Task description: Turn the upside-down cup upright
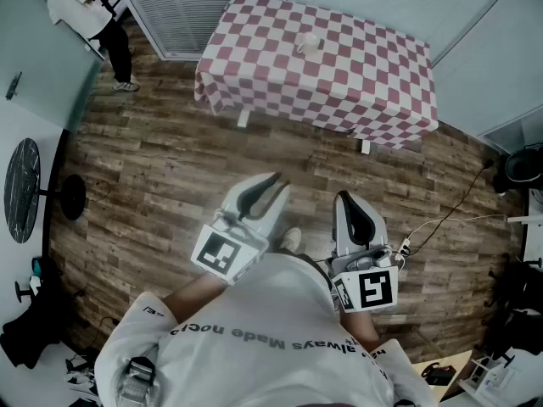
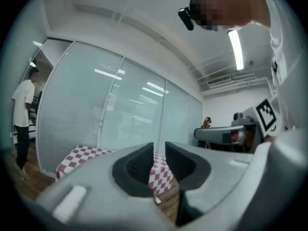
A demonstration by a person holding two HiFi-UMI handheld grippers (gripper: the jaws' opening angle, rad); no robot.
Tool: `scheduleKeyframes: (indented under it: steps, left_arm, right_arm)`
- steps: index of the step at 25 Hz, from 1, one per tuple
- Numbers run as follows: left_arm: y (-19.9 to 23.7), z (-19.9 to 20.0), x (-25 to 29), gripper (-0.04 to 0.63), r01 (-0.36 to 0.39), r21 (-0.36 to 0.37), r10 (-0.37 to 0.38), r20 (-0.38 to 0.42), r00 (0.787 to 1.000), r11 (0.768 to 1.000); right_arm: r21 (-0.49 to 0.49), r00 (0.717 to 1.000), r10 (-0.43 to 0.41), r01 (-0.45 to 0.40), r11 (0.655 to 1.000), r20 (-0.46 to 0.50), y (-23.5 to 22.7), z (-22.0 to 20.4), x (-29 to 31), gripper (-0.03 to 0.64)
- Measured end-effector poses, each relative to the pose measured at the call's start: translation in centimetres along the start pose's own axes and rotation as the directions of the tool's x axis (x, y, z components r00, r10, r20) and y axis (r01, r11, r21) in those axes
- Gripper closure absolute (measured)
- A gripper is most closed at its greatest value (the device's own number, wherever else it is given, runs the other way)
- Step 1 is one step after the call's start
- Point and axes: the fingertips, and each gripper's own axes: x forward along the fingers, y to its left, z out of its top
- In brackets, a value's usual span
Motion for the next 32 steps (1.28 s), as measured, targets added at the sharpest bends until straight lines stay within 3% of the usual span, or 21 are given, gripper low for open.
scheduleKeyframes:
  steps: [11,17,23,32]
  left_arm:
    - [-1.5,-0.4,4.5,0.517,0.003,0.005,-0.003,-0.006,1.000,1.000]
    - [-2.6,-1.2,8.5,0.517,-0.031,0.035,0.032,-0.017,0.999,0.999]
    - [-3.2,-1.8,11.7,0.520,-0.035,0.012,0.035,-0.017,0.999,0.999]
    - [0.7,-1.7,14.8,0.537,-0.057,-0.020,0.057,-0.019,0.998,0.998]
  right_arm:
    - [0.030,1.000,-0.014,0.013,0.999,0.023,-4.9,-0.3,-0.7,0.606]
    - [0.022,1.000,0.016,-0.016,1.000,0.013,-8.7,-1.0,-0.6,0.592]
    - [0.033,0.999,0.045,-0.045,0.998,0.002,-11.5,-1.5,0.3,0.581]
    - [0.027,0.996,0.087,-0.087,0.996,-0.006,-13.3,-1.6,5.1,0.583]
